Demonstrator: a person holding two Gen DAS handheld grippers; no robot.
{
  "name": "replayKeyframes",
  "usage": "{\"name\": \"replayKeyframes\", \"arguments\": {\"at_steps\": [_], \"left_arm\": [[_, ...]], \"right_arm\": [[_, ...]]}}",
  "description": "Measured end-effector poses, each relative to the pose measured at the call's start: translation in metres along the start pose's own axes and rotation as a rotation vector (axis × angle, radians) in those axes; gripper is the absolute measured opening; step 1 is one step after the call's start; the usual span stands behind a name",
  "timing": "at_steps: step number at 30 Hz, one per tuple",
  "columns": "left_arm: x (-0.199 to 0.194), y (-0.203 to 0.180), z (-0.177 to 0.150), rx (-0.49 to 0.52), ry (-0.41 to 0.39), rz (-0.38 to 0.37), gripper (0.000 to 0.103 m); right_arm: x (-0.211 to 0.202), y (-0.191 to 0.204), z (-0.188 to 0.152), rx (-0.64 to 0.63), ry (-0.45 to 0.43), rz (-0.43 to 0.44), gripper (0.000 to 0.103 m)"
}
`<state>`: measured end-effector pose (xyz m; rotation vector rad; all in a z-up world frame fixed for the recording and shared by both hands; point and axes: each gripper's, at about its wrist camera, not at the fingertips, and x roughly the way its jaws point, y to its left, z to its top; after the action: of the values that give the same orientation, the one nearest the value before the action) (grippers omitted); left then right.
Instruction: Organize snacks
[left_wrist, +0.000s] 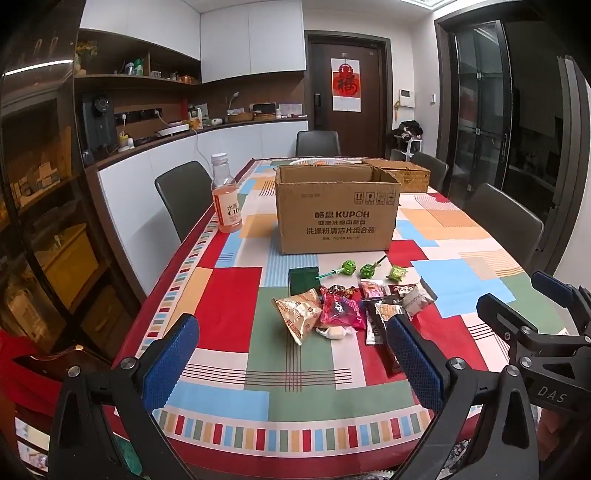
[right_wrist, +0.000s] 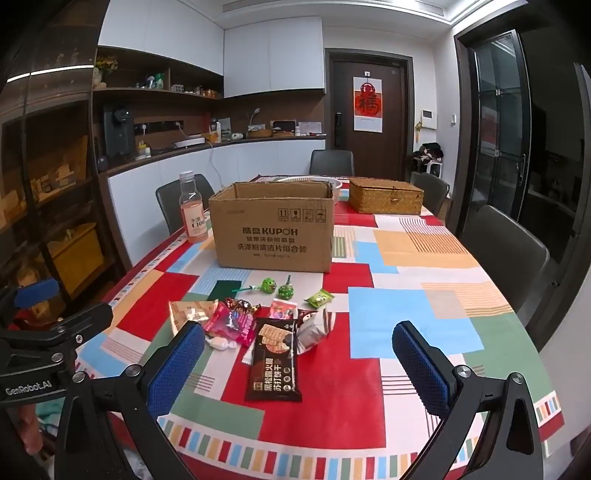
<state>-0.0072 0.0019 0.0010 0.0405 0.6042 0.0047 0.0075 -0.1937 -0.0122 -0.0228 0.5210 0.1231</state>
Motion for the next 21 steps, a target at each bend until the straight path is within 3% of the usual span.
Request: {"name": "replayKeyframes", "arguments": {"at_steps": [21], "left_arm": [[-0.010, -0.002, 0.002, 0.002, -0.013, -0.007, 0.103]], "right_arm": [[0.000, 0.005, -0.004, -0.003, -0.002, -0.001, 0.103]]}}
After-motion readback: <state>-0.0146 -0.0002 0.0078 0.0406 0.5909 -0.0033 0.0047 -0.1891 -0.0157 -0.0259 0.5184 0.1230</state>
